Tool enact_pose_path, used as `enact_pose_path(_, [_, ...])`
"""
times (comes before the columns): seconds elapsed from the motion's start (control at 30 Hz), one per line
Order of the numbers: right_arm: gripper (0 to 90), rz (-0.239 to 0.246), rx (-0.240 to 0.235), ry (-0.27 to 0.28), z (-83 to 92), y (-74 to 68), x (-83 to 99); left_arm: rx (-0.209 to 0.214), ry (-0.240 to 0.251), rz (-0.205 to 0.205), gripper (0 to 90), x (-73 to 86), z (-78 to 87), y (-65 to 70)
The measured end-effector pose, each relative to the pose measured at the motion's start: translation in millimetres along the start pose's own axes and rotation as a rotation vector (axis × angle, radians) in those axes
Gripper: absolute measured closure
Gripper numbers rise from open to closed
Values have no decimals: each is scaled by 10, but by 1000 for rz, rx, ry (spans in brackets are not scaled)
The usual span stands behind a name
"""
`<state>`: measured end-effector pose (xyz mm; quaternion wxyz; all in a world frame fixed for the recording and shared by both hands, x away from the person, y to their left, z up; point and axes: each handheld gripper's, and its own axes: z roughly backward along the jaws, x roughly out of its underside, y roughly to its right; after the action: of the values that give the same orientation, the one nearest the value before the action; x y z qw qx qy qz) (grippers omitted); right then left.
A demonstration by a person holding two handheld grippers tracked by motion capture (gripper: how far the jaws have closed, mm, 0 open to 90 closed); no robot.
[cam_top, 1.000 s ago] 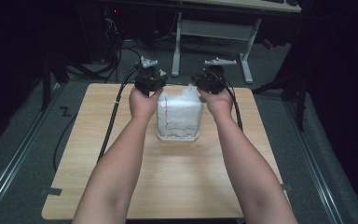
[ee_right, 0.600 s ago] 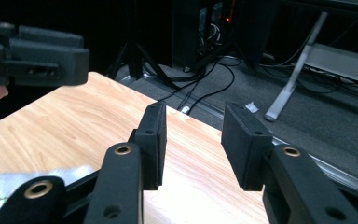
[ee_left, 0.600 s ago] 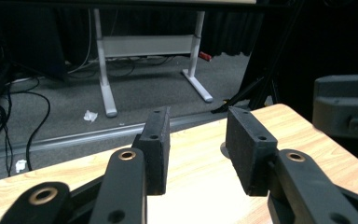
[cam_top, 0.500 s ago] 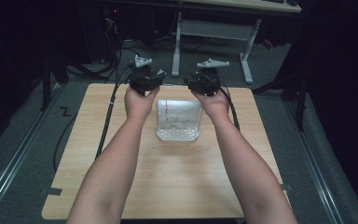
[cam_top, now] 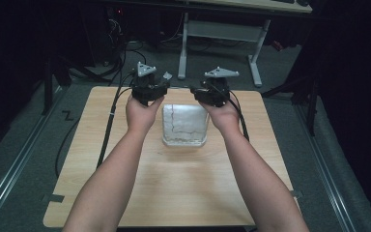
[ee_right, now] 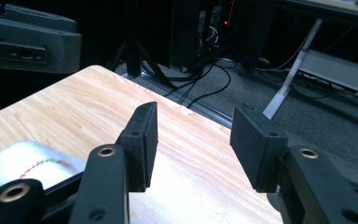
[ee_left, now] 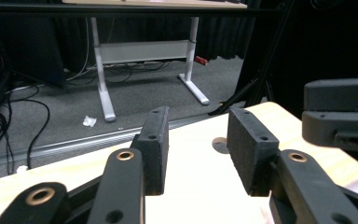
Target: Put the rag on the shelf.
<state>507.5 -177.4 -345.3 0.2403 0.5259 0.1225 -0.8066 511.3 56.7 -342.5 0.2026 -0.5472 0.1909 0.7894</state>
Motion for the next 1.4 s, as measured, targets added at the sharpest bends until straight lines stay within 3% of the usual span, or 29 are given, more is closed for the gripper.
enact_pose_path(0.1, [512, 13, 2, -10, 53, -21, 1, 1, 0, -8, 589, 19, 48, 19])
enact_pose_path(0.27, [519, 22, 0, 28, 166, -63, 36, 0, 4, -30, 605, 44, 152, 52])
enact_pose_path(0.5, [499, 44, 12, 46, 317, -133, 104, 9, 22, -32, 545, 88, 322, 67])
enact_pose_path(0.6, [496, 64, 15, 56, 398, -186, 145, 26, 48, -32, 516, 132, 449, 85])
enact_pose_path(0.67, [491, 71, 11, 69, 456, -226, 190, 27, 48, -51, 499, 167, 513, 100])
enact_pose_path(0.73, [484, 77, 3, 67, 489, -255, 228, 55, 40, -45, 496, 223, 589, 106])
enact_pose_path(1.03, [466, 125, -7, 70, 698, -453, 512, 88, 22, -79, 483, 668, 950, 142])
enact_pose_path(1.27, [458, 158, -21, 48, 870, -600, 915, 152, -23, -82, 481, 1202, 1142, 180])
enact_pose_path(1.4, [449, 158, -29, 8, 909, -666, 1213, 178, -82, -89, 476, 1539, 1177, 206])
